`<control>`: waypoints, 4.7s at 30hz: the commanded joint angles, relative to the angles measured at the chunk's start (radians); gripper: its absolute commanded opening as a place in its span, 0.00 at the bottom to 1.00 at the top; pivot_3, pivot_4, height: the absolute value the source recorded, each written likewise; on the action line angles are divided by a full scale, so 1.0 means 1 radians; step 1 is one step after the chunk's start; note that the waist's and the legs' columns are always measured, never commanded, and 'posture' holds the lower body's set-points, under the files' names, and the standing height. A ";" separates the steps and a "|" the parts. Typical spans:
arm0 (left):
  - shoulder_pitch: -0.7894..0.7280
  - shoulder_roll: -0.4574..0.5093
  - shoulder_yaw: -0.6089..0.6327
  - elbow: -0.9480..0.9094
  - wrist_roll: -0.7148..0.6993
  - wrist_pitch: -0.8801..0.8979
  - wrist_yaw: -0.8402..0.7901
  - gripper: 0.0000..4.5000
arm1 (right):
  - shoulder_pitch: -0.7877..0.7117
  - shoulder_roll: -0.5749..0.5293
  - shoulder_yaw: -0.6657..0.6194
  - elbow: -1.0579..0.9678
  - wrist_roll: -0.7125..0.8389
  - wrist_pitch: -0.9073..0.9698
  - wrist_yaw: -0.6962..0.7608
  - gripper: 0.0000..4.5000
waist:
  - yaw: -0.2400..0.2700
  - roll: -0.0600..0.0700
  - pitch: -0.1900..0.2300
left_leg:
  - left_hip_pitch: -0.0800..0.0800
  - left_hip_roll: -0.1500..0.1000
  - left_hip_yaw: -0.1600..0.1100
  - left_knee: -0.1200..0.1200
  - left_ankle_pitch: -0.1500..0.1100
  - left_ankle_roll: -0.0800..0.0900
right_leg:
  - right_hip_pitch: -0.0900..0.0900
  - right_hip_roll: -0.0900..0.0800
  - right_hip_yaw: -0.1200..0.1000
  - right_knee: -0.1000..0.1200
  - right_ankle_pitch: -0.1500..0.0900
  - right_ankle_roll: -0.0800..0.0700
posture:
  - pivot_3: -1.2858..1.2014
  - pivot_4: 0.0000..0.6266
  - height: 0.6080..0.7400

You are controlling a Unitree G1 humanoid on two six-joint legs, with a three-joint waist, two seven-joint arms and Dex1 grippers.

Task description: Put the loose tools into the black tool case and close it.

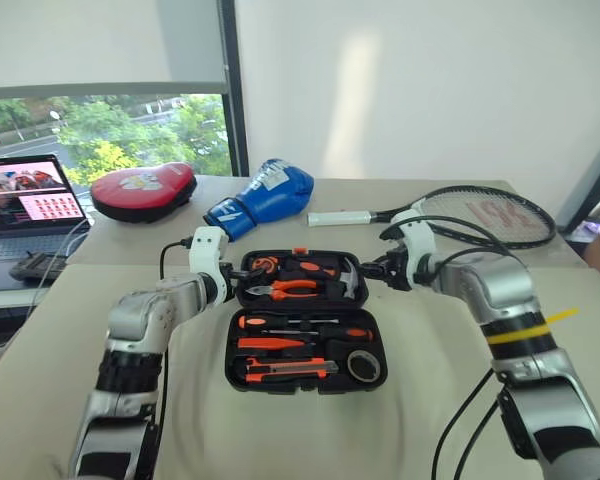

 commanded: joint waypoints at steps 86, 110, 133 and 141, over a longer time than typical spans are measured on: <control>0.246 0.168 -0.341 -0.251 0.147 -0.305 -0.787 0.00 | 0.493 -0.149 -0.011 -0.771 0.083 0.026 0.108 0.06 | 0.019 -0.005 -0.002 | 0.009 0.006 0.004 -0.002 -0.002 0.009 | 0.005 -0.002 0.001 -0.001 0.001 -0.005 | 0.52 0.24 1.00; 0.250 0.187 -0.346 -0.230 0.183 -0.327 -0.817 0.00 | 0.496 0.100 -0.127 -1.010 0.325 0.513 -0.198 0.60 | 0.018 0.000 -0.006 | 0.008 0.006 0.002 -0.003 -0.003 0.010 | 0.004 -0.004 0.000 -0.001 0.000 -0.005 | 0.52 0.24 1.00; 0.266 0.177 -0.348 -0.196 0.214 -0.378 -0.815 0.00 | 0.556 0.112 -0.086 -0.971 0.283 0.478 -0.236 0.54 | 0.018 0.001 -0.007 | 0.008 0.006 0.002 -0.003 -0.003 0.011 | 0.004 -0.004 0.000 -0.002 0.000 -0.004 | 0.52 0.24 1.00; 0.281 0.178 -0.349 -0.187 0.224 -0.406 -0.814 0.00 | 0.545 0.136 -0.058 -0.928 0.247 0.428 -0.240 0.54 | 0.019 0.001 -0.008 | 0.008 0.006 0.002 -0.003 -0.003 0.011 | 0.004 -0.004 0.000 -0.002 0.000 -0.004 | 0.52 0.24 1.00</control>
